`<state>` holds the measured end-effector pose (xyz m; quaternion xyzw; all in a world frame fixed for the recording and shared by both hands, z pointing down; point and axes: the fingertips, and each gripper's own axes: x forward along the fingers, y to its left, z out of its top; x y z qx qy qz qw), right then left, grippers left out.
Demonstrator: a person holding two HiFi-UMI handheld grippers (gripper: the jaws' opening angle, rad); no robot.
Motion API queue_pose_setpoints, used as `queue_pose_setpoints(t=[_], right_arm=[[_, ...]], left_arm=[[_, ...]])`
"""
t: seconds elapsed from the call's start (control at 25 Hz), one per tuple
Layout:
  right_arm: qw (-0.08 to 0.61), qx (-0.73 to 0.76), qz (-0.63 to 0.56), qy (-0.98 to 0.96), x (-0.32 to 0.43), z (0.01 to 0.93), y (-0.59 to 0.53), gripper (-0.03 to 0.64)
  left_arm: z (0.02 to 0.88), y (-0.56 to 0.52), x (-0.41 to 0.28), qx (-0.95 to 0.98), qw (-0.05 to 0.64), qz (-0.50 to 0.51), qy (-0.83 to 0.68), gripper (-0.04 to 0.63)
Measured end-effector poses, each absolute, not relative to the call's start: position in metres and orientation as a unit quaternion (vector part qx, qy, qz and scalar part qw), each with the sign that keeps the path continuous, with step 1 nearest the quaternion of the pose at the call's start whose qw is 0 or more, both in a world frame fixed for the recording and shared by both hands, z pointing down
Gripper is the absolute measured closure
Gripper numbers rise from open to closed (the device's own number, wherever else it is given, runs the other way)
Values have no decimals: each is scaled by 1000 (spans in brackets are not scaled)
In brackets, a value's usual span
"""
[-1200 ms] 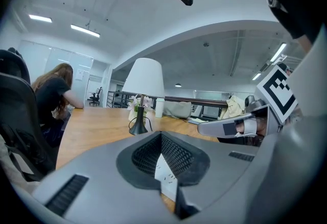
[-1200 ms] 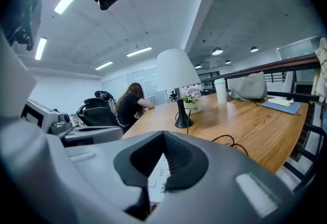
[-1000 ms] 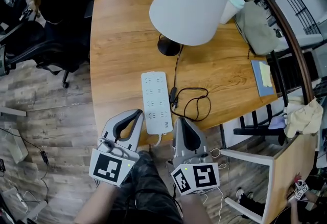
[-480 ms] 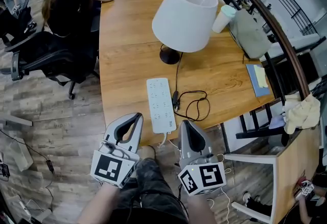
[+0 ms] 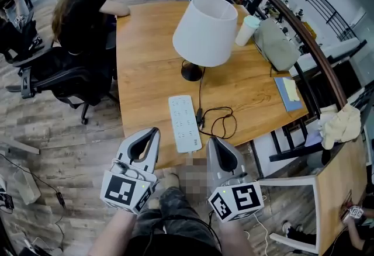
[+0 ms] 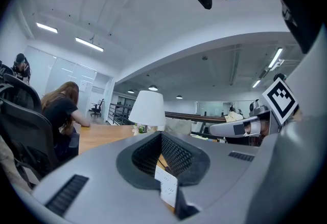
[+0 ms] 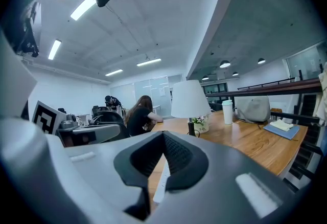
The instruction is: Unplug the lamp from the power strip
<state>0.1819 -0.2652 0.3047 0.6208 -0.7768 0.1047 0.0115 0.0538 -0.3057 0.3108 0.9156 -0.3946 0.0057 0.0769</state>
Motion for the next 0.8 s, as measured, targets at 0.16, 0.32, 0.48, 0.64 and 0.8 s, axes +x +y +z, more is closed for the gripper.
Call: queue_pose_setpoints(t=[0.16,0.32,0.48,0.64,0.8], right_arm=[[10,620,100,-778,178,295,-260,609],[12,620,96,-779,176,286,-256,609],[15,618,86,-781,173,274,-253,609],[10,618,80,-782,170,264,-250,609],[1,613,78,-786,167,254,-248,609]], left_arm=[[297,-302,47,916,73,-4,-396,598],[285,-300,41,915,68,-9,-397,598],[273,-300,35,917,55,-14,-396,598],[263,-297,31,918,45,-19,-394,600],[253,-294,28,918,42,-29,-394,598]])
